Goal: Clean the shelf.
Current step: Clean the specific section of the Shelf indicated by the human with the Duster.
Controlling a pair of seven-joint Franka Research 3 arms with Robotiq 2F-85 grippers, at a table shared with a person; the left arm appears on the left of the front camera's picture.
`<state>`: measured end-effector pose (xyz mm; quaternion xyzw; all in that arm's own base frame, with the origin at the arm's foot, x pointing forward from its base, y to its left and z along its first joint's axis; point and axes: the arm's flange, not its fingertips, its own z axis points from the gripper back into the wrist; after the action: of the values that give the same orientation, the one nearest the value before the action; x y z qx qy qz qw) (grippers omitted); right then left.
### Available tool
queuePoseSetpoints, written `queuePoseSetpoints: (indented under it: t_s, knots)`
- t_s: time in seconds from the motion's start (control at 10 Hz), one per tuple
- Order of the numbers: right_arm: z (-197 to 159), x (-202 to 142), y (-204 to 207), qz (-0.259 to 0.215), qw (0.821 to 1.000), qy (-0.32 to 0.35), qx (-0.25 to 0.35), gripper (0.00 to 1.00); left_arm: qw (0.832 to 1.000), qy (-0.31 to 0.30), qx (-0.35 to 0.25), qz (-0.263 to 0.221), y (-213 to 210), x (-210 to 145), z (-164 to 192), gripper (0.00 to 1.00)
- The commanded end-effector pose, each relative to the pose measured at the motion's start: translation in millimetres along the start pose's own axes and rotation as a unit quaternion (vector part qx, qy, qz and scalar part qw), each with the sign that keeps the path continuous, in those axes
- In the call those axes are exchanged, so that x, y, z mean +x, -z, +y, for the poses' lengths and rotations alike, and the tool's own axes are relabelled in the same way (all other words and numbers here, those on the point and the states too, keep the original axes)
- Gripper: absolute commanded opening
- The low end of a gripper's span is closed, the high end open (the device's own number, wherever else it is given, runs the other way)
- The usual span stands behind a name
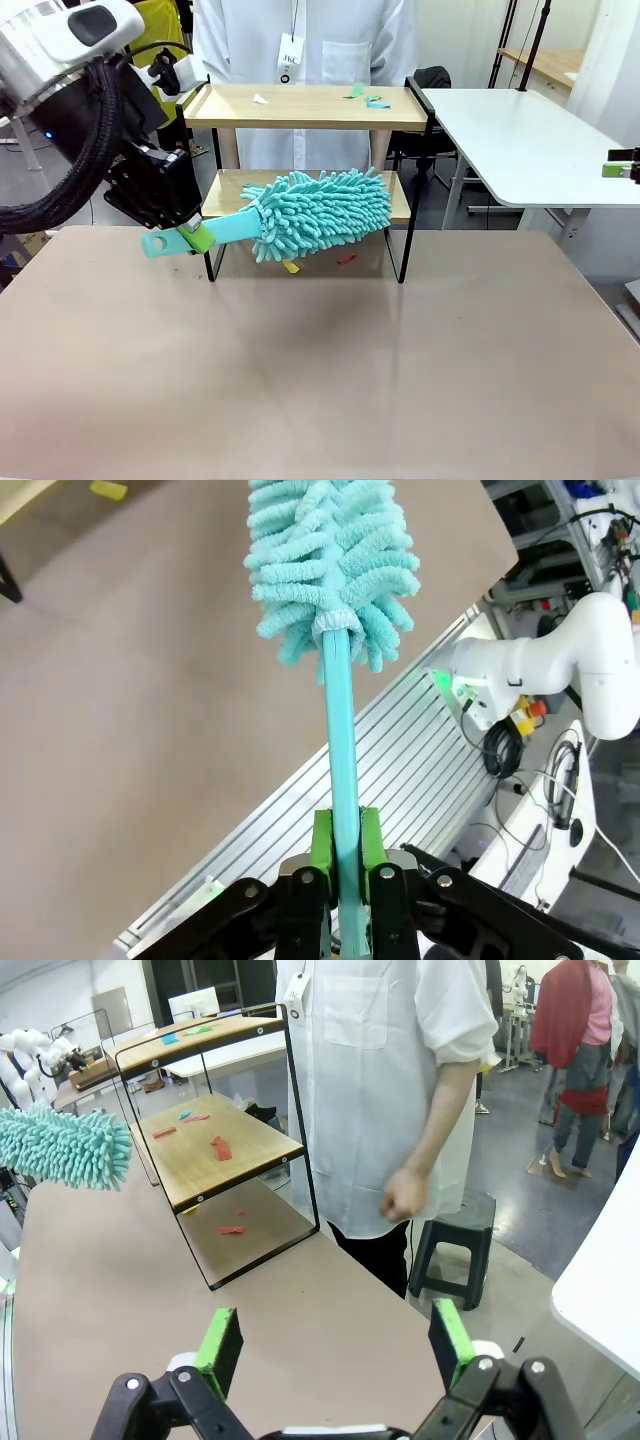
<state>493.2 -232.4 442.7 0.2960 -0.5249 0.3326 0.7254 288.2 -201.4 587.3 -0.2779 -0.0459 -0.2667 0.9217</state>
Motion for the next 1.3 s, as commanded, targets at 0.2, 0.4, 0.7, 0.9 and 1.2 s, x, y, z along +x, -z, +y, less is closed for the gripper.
queuePoseSetpoints:
  t_s: [0.2,0.4,0.7,0.9,1.2]
  knots:
    - [1,2,0,0.003,1.0,-0.003,-0.001,1.0,1.0,0.005,0.017,-0.018,33,23,-31,0.13]
    - [1,2,0,0.003,1.0,-0.003,-0.001,1.0,0.997,-0.028,0.045,-0.061,52,35,-45,0.13]
    - [1,2,0,0.003,1.0,-0.003,-0.001,1.0,0.987,-0.064,0.097,-0.114,83,55,-68,0.13]
    - [1,2,0,0.003,1.0,-0.003,-0.001,1.0,0.982,-0.076,0.11,-0.133,102,74,-72,0.13]
    - [1,2,0,0.003,1.0,-0.003,-0.001,1.0,0.973,-0.104,0.11,-0.173,125,100,-75,0.13]
